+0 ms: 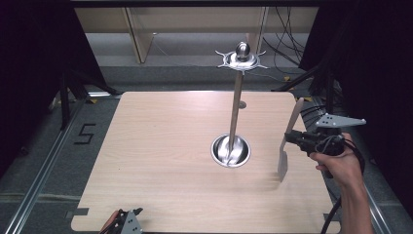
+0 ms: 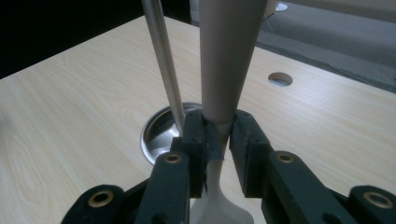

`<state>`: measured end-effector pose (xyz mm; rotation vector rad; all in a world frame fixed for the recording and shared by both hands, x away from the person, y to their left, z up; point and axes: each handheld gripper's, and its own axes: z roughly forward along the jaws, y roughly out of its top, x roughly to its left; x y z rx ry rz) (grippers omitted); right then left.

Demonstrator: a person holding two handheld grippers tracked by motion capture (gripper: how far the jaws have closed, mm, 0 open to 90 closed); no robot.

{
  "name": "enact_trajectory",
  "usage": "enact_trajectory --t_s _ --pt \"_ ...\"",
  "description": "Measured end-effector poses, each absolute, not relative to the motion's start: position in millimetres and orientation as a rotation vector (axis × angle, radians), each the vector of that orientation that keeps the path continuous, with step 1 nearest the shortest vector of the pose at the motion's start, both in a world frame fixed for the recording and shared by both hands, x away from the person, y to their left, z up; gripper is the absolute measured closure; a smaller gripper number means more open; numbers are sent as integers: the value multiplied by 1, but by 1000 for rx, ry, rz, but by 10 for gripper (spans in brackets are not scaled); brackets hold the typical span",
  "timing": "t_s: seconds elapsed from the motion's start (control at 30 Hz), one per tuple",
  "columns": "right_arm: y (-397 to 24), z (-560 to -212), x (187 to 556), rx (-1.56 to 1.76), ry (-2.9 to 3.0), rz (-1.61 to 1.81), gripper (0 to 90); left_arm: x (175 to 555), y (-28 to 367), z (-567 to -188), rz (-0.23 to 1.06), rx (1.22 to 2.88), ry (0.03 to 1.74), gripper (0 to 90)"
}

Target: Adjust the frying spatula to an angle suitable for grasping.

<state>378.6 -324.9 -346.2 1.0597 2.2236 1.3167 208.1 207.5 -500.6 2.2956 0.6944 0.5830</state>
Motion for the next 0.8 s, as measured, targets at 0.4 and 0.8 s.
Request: enact_trajectory --t_s 0.4,0.8 --pt "-310 -326 384 1007 2204 1336 769 208 207 -501 587 2296 699 150" --pt "-290 -307 392 938 2199 1351 769 208 208 -501 584 2297 694 150"
